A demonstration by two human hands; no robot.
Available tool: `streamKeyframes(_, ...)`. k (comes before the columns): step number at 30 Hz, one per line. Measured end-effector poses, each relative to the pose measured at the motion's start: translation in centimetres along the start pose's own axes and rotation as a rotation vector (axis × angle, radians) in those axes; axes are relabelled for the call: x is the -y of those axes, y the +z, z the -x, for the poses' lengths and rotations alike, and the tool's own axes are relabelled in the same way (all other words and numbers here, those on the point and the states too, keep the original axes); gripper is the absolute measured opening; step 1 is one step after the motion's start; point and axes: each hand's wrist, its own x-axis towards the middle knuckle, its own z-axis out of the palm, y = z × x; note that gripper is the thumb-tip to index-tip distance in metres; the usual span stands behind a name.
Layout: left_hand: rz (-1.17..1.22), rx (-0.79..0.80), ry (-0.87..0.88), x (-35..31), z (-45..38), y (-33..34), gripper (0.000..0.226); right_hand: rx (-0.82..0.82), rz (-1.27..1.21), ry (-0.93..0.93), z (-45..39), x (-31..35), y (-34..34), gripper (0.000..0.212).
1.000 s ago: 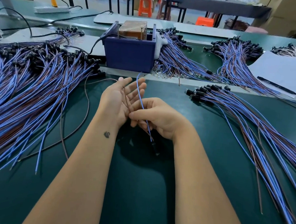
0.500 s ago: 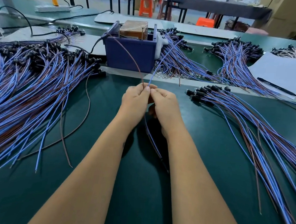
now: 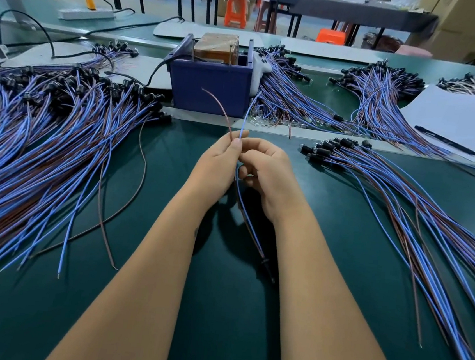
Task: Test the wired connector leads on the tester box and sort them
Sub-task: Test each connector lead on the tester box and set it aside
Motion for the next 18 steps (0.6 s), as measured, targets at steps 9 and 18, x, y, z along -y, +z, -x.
streamKeyframes(9, -0.084, -0.141, 0.117, 0.3, -0.4, -0.4, 0.031, 0.006, 0.059, -0.064, 0.1, -0.2, 0.3, 0.023)
streamKeyframes(18, -0.210, -0.316, 0.030, 0.3, -0.4, -2.0, 0.025, -0.158, 0.183, -0.097, -0.4, -0.6, 0.0, 0.013)
